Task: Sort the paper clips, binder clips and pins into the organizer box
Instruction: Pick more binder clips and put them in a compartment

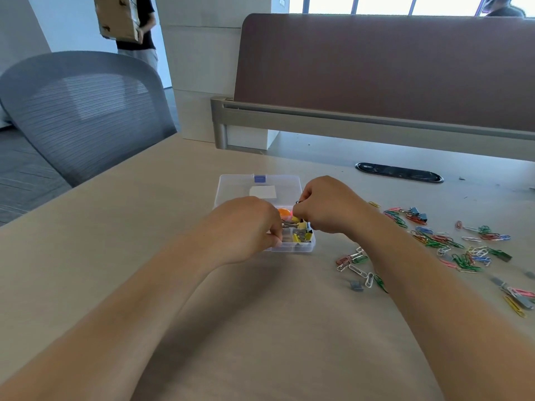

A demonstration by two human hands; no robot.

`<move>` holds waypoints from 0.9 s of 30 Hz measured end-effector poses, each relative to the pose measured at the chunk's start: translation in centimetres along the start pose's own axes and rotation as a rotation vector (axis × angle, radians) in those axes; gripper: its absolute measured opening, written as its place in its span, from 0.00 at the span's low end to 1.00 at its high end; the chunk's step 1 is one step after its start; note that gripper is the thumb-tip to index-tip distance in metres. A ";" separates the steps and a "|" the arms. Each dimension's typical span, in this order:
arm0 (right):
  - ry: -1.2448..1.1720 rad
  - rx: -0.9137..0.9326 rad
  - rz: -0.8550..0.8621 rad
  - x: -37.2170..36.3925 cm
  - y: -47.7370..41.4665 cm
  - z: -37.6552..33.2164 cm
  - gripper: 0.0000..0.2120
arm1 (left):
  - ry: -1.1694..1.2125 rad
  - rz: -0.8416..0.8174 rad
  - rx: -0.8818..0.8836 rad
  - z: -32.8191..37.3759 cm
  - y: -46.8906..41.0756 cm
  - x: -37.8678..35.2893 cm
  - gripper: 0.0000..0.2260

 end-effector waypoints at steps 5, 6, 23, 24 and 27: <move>-0.108 -0.025 -0.027 0.1 0.1 0.2 0.11 | 0.024 -0.026 -0.023 -0.2 -0.1 -0.1 0.06; -0.138 -0.028 -0.021 0.1 0.0 0.3 0.11 | 0.030 -0.030 -0.028 -0.2 0.0 0.0 0.06; -0.174 -0.021 -0.034 0.0 0.1 0.4 0.10 | 0.144 -0.053 0.021 -0.2 -0.2 -0.2 0.06; -0.164 -0.020 -0.042 -0.1 0.1 0.4 0.10 | 0.142 -0.051 0.020 -0.2 -0.2 -0.2 0.06; -0.103 -0.036 -0.065 -0.2 0.2 0.0 0.12 | 0.138 -0.049 0.023 -0.2 -0.2 -0.4 0.06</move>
Point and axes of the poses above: each hand's wrist, its own y-axis away from the middle knuckle, its own x-axis out of the back of the hand, z = x × y, the point moved 2 cm from there along -y, towards the middle knuckle, and after that the axes turned 8 degrees about -z, right-handed, at the moved point
